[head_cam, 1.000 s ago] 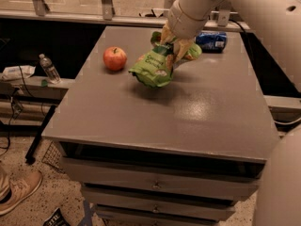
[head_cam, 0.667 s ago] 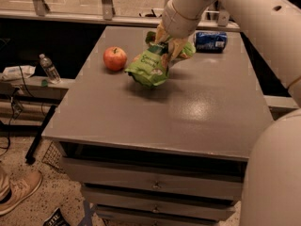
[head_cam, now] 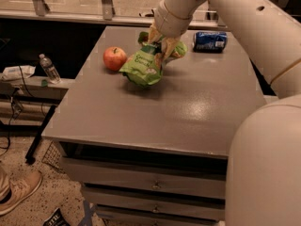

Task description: Move green rice chip bag near apple

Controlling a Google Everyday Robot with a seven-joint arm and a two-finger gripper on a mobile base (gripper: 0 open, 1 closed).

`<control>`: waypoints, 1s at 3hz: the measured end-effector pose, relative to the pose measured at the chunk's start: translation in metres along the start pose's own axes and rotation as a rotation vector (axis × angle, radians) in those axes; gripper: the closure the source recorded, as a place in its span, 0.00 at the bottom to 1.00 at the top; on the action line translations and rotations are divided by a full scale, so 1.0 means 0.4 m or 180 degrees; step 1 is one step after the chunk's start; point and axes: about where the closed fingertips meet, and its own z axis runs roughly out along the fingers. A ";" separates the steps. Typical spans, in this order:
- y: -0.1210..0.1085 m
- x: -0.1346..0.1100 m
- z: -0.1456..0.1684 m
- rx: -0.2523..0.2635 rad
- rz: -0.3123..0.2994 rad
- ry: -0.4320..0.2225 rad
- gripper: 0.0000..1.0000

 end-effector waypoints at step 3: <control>-0.031 -0.020 0.059 -0.0060 -0.0105 -0.0143 1.00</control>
Offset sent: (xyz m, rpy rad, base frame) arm 0.0045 0.0255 -0.0073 0.0019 0.0256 0.0702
